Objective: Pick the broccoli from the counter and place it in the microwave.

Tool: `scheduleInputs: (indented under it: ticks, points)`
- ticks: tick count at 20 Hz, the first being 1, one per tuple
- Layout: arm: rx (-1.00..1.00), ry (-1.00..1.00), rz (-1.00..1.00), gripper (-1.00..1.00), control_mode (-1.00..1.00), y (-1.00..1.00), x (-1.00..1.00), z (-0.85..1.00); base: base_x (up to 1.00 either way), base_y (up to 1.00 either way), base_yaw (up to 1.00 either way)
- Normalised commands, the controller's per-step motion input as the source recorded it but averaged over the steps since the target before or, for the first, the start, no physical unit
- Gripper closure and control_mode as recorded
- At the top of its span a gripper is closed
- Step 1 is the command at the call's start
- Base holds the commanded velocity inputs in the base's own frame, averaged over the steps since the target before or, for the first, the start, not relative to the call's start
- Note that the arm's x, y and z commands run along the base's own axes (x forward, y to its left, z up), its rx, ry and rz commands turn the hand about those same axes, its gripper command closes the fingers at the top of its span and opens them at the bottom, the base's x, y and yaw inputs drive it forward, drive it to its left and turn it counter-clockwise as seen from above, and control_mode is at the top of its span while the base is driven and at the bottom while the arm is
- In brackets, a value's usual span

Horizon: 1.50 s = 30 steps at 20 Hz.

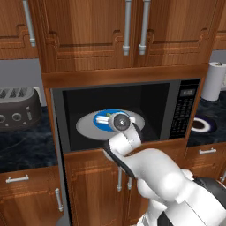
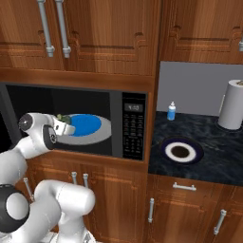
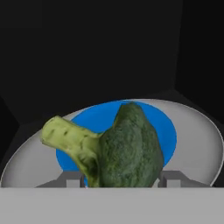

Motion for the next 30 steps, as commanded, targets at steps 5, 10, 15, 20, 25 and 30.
scheduleInputs:
  ticks: [5,10,15,20,25,30]
  points:
    - [-0.01,0.06,-0.05,1.0,-1.0,0.06,0.24,-0.34,0.0,0.0,0.0]
    - [-0.01,0.09,-0.05,1.0,-1.0,0.0,0.18,-0.15,0.0,0.0,0.0]
    - [-0.01,0.04,-0.03,1.0,-1.0,0.0,0.21,-0.11,0.0,0.0,0.0]
    - [-0.02,0.03,-0.02,1.0,-1.0,0.0,0.35,-0.19,0.0,0.0,0.0]
    - [-0.01,0.0,0.0,1.0,-1.0,0.0,0.33,-0.3,0.0,0.0,0.0]
    - [0.0,0.0,0.0,1.0,-1.0,0.0,0.32,-0.36,0.0,0.0,0.0]
